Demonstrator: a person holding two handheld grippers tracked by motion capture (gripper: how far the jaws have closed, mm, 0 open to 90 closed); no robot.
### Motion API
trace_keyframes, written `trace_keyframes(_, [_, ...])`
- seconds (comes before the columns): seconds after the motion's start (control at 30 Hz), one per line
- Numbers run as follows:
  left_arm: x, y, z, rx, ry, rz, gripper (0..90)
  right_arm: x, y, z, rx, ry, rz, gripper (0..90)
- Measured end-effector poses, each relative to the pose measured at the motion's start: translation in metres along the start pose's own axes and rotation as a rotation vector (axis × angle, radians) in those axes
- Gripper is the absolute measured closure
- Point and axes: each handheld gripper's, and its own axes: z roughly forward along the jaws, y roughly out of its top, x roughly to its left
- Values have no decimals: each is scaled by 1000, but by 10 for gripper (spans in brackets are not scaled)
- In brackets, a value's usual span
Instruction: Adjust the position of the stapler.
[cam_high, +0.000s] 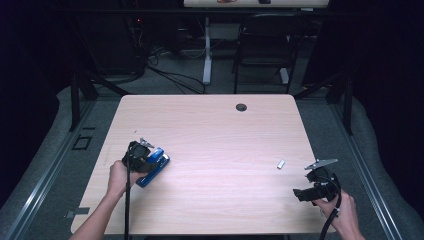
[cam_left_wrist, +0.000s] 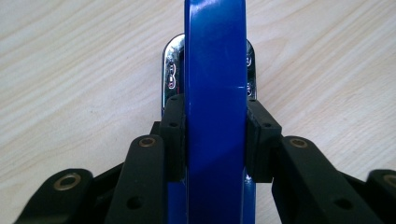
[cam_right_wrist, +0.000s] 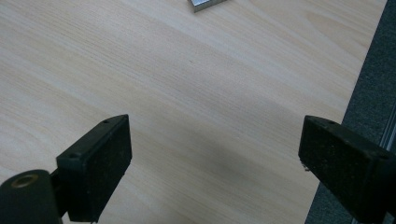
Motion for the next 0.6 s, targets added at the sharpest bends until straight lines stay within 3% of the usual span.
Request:
trace_keyframes(0.43, [-27, 9, -10, -57, -58, 143, 660, 0, 0, 0, 1, -6, -3, 91])
trace_keyframes(0.6, [-37, 11, -10, -54, -86, 200, 659, 0, 0, 0, -2, -6, 1, 91])
